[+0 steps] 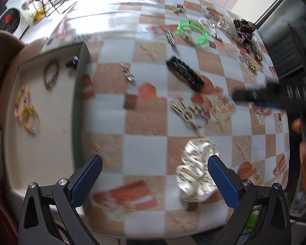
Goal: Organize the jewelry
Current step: 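Move the left tool toward the white polka-dot scrunchie while the right tool approaches the black beaded hair clip, then grasp the scrunchie with the left tool while the right tool grasps the black beaded clip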
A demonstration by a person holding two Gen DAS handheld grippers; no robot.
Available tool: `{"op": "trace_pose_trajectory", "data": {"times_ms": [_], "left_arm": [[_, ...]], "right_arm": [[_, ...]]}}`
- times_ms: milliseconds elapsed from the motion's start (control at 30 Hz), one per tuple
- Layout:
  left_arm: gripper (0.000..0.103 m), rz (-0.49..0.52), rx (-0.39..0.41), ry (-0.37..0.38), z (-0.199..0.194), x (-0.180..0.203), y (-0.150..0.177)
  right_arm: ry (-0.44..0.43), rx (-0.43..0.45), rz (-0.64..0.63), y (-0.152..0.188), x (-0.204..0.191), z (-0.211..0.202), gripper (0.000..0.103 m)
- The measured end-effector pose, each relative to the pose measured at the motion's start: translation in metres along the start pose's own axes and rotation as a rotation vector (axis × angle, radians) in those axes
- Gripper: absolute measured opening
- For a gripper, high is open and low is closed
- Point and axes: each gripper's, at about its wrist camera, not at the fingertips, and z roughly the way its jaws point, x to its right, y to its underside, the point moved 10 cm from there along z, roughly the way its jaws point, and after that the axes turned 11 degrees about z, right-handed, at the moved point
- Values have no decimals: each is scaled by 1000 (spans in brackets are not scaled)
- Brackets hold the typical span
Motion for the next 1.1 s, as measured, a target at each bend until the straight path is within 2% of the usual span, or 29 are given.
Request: {"op": "trace_pose_trajectory", "data": {"times_ms": [200,267,467,567,800,900,1000,1067,1100], "left_arm": [[103,-67,-21,3,18,20,14],[98,-84,-36,1,25,23,16],[97,-104,-72,23,48,32,22],[90,-89,-92,25,58,37,25],[90,-93,-93,30,66,42,23],[83,-82,-89,20,65,42,21],[67,-70,-83,29,63,51,16],[48,-65,-79,48,60,55,12],[45,-65,-79,58,59,58,11]], "right_arm": [[2,-20,-188,-26,-24,17,81],[4,-24,-232,-33,-33,22,81],[30,-29,-319,-43,-52,45,81],[55,-27,-365,-45,-61,59,81],[119,12,-447,-47,-76,77,80],[179,44,-491,-47,-81,80,75],[195,63,-514,-45,-85,81,66],[195,66,-517,-44,-87,80,59],[194,66,-516,-43,-89,80,52]]}}
